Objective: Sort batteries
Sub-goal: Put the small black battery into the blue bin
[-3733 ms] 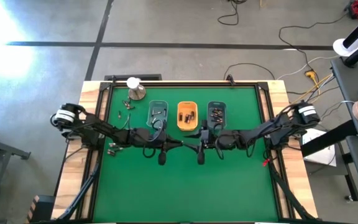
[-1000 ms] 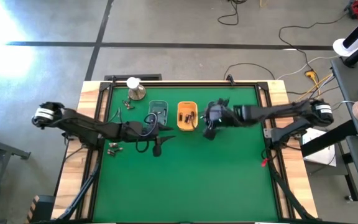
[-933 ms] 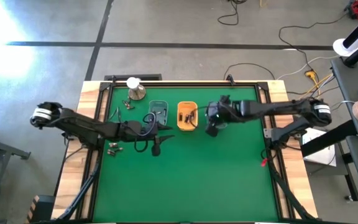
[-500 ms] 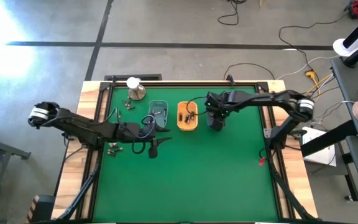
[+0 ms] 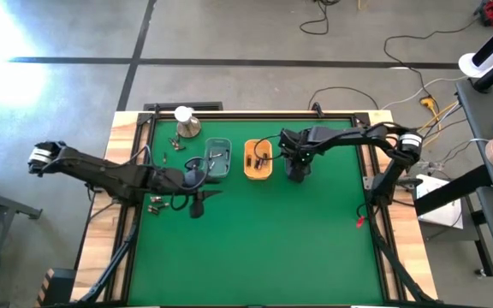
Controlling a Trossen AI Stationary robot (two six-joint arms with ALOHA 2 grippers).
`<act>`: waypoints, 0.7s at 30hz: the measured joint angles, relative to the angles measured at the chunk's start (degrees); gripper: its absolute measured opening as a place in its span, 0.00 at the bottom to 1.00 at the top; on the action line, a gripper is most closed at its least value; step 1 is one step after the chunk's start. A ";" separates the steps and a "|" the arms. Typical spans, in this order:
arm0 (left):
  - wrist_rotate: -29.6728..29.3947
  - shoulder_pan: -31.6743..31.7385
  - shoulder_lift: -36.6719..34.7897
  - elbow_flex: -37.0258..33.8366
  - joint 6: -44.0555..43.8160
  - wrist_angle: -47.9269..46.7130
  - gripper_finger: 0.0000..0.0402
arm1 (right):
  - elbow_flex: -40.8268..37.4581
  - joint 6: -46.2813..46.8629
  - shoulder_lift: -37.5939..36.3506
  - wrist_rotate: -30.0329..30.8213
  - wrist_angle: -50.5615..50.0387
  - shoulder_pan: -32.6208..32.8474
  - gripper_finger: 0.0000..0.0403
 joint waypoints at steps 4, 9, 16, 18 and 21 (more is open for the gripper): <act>-0.03 -0.31 -0.66 0.00 -2.22 -3.01 0.29 | -0.02 -0.56 0.00 0.06 0.97 0.00 0.06; -0.04 -0.97 -1.16 0.00 -6.38 -7.15 0.29 | -0.24 -0.55 0.00 0.04 0.89 0.11 0.06; 6.62 -2.48 -2.79 -0.01 -18.59 -22.91 0.29 | -0.69 -0.84 0.00 -0.03 0.78 0.11 0.06; 9.37 -2.56 -3.18 0.00 -23.44 -28.23 0.29 | -0.72 -0.83 0.00 -0.07 0.63 0.13 0.06; 13.34 -2.72 -3.25 -0.02 -31.09 -37.41 0.29 | -0.77 -0.95 0.00 -0.05 0.66 0.27 0.06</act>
